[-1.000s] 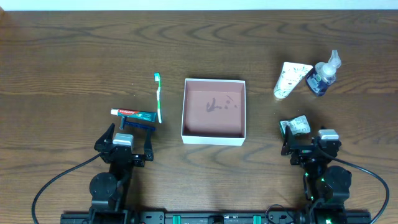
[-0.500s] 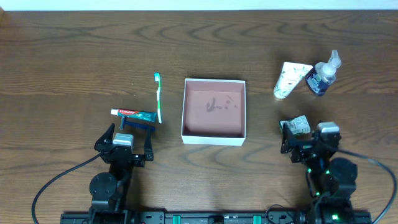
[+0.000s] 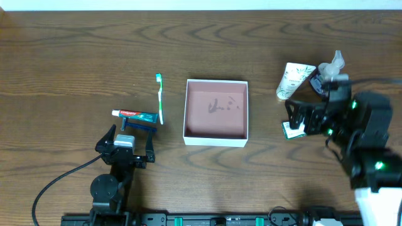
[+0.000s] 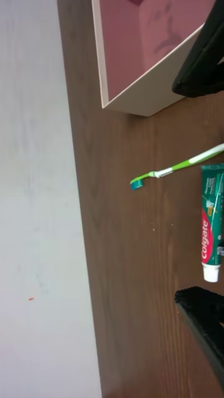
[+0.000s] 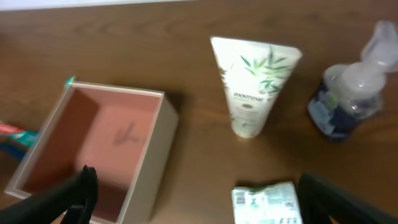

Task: Pack container
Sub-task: 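Move the right gripper up toward the white Pantene tube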

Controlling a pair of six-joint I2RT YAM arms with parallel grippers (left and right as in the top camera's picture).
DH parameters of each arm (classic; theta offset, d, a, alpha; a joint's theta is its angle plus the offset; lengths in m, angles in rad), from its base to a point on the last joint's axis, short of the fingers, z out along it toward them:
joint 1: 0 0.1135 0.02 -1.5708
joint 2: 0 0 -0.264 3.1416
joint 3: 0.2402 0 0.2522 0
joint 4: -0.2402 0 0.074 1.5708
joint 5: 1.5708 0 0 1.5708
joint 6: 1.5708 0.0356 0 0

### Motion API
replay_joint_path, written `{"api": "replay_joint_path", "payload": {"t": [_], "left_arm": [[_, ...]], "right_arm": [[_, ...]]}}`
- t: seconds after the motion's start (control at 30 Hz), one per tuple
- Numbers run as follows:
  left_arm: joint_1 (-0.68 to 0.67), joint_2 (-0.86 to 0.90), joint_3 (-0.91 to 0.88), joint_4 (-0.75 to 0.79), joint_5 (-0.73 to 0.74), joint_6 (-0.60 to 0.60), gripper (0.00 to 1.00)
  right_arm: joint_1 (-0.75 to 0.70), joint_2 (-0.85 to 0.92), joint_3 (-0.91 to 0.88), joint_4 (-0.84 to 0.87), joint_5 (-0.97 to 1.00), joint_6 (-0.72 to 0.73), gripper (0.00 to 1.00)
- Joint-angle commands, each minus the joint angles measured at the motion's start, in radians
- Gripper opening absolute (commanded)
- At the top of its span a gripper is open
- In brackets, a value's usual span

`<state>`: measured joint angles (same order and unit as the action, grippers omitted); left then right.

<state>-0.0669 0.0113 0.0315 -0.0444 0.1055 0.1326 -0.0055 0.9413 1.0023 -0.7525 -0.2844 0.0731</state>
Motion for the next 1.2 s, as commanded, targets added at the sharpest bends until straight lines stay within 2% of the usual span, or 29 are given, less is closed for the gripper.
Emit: {"api": "replay_joint_path", "payload": {"t": [0.0,0.1,0.23,0.4,0.63,0.8,0.97,1.17], "left_arm": [[0.005,-0.001,-0.027,-0.017,0.011,0.013,0.98],[0.005,-0.001,-0.027,-0.017,0.011,0.013,0.98],[0.005,-0.001,-0.027,-0.017,0.011,0.013,0.98],[0.005,-0.001,-0.027,-0.017,0.011,0.013,0.98],[0.005,-0.001,-0.027,-0.017,0.011,0.013,0.98],[0.005,-0.001,-0.027,-0.017,0.011,0.013,0.98],[0.005,-0.001,-0.027,-0.017,0.011,0.013,0.98],[0.005,-0.001,-0.027,-0.017,0.011,0.013,0.98]], "right_arm": [[-0.008,0.071,0.165,-0.088,-0.057,-0.011,0.99],[-0.008,0.104,0.257,-0.139,-0.086,-0.011,0.99],[-0.008,0.100,0.267,-0.113,-0.090,-0.012,0.99],[-0.008,0.101,0.267,-0.104,-0.090,-0.083,0.99],[-0.008,0.161,0.354,-0.137,0.045,-0.062,0.99],[-0.008,0.317,0.580,-0.297,0.208,0.001,0.99],[-0.016,0.522,0.795,-0.466,0.232,0.059,0.99],[-0.016,0.696,0.866,-0.527,0.192,0.195,0.99]]}}
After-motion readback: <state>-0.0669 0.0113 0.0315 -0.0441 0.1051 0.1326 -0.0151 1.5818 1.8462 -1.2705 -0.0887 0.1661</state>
